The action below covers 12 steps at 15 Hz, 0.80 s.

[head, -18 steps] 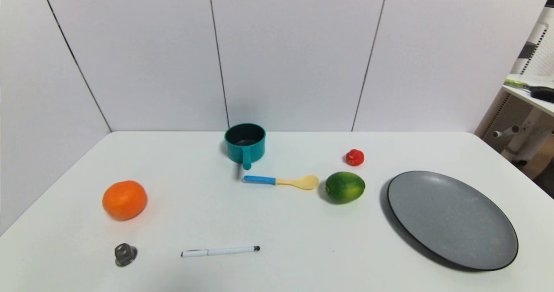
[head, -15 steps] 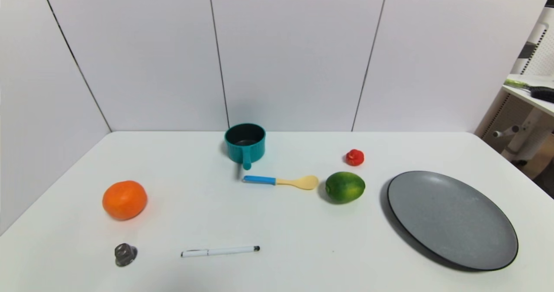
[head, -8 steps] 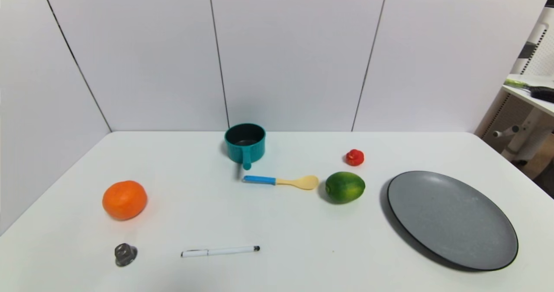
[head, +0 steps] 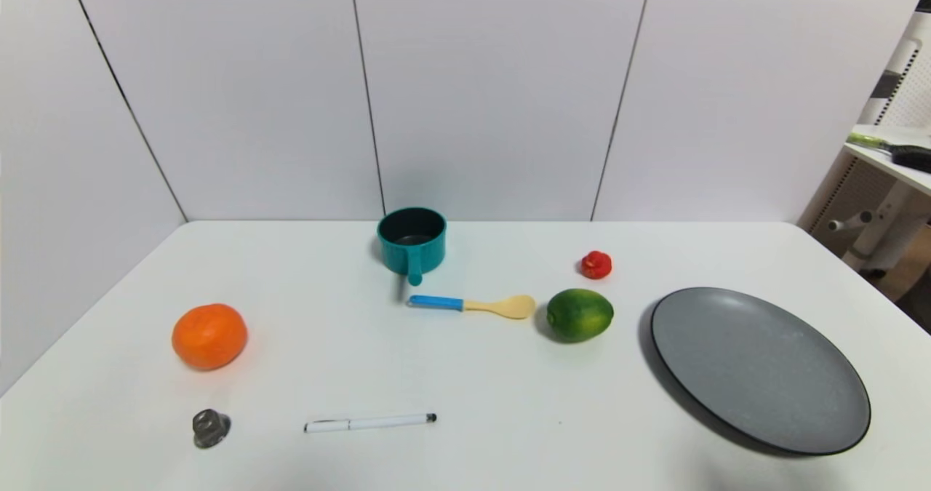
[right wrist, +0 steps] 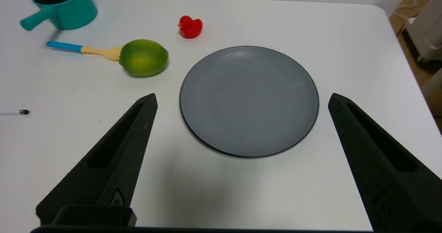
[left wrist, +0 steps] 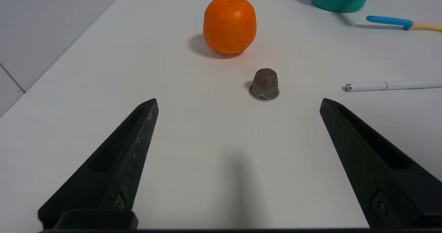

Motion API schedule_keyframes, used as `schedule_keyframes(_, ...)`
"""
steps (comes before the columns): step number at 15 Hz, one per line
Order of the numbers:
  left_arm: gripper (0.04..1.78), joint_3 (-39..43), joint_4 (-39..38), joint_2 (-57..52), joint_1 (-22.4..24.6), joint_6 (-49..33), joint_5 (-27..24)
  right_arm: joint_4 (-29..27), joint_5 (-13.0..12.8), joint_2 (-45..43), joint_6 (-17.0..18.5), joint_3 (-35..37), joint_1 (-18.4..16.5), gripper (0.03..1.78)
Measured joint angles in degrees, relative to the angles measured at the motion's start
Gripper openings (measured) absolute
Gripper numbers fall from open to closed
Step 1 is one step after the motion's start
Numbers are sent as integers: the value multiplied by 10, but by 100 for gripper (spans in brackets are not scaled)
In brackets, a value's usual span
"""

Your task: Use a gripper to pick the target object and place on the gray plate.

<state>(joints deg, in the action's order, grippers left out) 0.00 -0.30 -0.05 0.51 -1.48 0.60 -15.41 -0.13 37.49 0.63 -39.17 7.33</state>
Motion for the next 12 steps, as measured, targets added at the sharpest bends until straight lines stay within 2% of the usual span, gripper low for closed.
schedule_keyframes(4, 169, 0, 0, 0, 0, 0, 0, -21, 0, 186, 2, -150, 71, 171)
schedule_keyframes(8, 169, 0, 0, 0, 0, 0, 0, -73, 3, 343, 2, -298, 146, 171)
schedule_keyframes(12, 169, 0, 0, 0, 0, 0, 0, -104, 20, 476, 4, -429, 207, 171)
